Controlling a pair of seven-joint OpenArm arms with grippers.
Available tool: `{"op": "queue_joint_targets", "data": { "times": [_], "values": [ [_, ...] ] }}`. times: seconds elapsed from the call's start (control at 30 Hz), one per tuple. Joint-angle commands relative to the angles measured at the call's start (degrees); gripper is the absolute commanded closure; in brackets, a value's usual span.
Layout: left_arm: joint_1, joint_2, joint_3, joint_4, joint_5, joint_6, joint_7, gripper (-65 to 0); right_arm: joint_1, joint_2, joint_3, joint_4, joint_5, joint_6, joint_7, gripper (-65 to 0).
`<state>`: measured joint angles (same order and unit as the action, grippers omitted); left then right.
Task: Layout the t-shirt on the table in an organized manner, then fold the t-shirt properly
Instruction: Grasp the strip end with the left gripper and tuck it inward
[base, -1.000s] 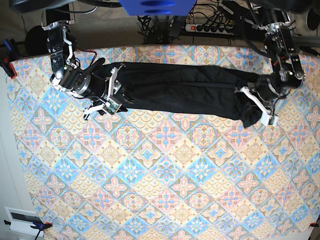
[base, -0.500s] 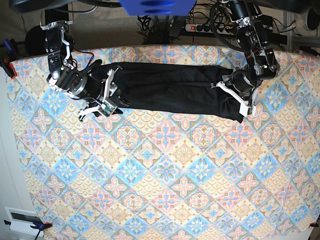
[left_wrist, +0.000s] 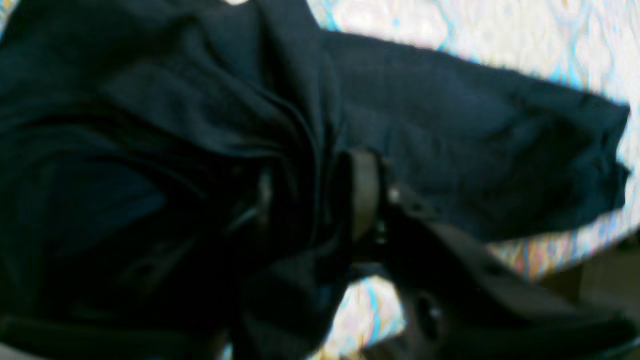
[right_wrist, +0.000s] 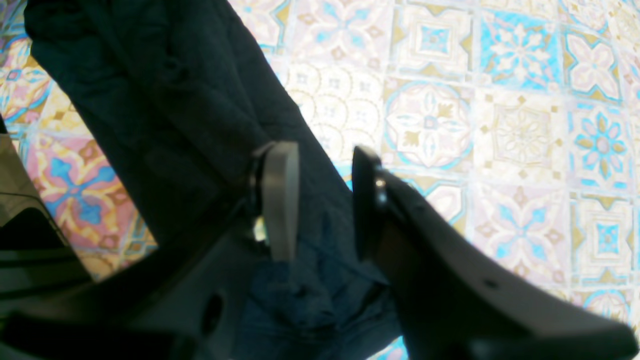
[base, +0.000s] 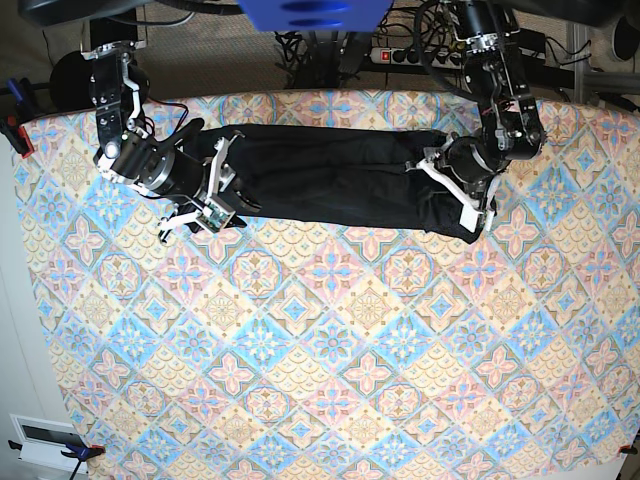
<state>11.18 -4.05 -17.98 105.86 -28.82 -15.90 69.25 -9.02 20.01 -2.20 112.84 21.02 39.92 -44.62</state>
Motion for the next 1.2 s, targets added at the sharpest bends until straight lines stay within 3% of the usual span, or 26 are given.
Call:
{"op": "queue_joint_targets", "data": {
  "times": [0.0, 0.07, 0.17, 0.27, 0.37, 0.5, 0.63, 0.8, 1.0, 1.17],
  "values": [
    [-0.1, -1.4, -0.1, 1.9, -3.8, -0.1, -1.0, -24.9, 0.4, 0.5, 0.3, 1.2, 0.8, 0.1, 1.4, -17.5],
    [0.3, -3.4, -0.7, 3.3, -12.0, -0.2, -1.1, -29.5, 0.4, 0.5, 0.3, 1.2, 0.8, 0.1, 1.4, -17.5],
    [1.4, -6.5, -3.0, 4.9, -23.2, -0.1, -2.5, -30.7, 0.4, 0.5, 0.3, 1.2, 0.8, 0.1, 1.4, -17.5],
    [2.0, -7.9, -9.5, 5.0, -27.6, -0.1, -3.5, -30.7, 0.4, 0.4, 0.3, 1.2, 0.8, 0.1, 1.4, -17.5],
    [2.9, -8.2, -14.6, 5.0, -27.7, -0.1, -3.2, -30.7, 0.4, 0.4, 0.3, 1.2, 0.8, 0.1, 1.4, -17.5],
    [5.7, -14.1, -15.5, 5.0, -27.7, -0.1, -3.5, -30.7, 0.4, 0.4, 0.3, 1.2, 0.8, 0.1, 1.4, -17.5],
    [7.9, -16.4, -15.5, 4.7, -26.3, 0.0, -3.5, -30.7, 0.4, 0.4, 0.3, 1.2, 0.8, 0.1, 1.4, -17.5],
    [7.6, -14.5, -14.5, 0.5, -21.7, 0.0, -3.5, -30.7, 0.5, 0.4, 0.2, 1.2, 0.8, 0.1, 1.4, -17.5],
    [7.4, -13.3, -3.0, 0.1, -20.5, 0.0, -3.6, -30.7, 0.5, 0.4, 0.2, 1.2, 0.8, 0.1, 1.4, -17.5],
    [6.4, -9.4, 2.6, 1.8, -21.2, 0.0, -3.4, -30.7, 0.5, 0.4, 0.2, 1.2, 0.8, 0.1, 1.4, -17.5]
  ]
}}
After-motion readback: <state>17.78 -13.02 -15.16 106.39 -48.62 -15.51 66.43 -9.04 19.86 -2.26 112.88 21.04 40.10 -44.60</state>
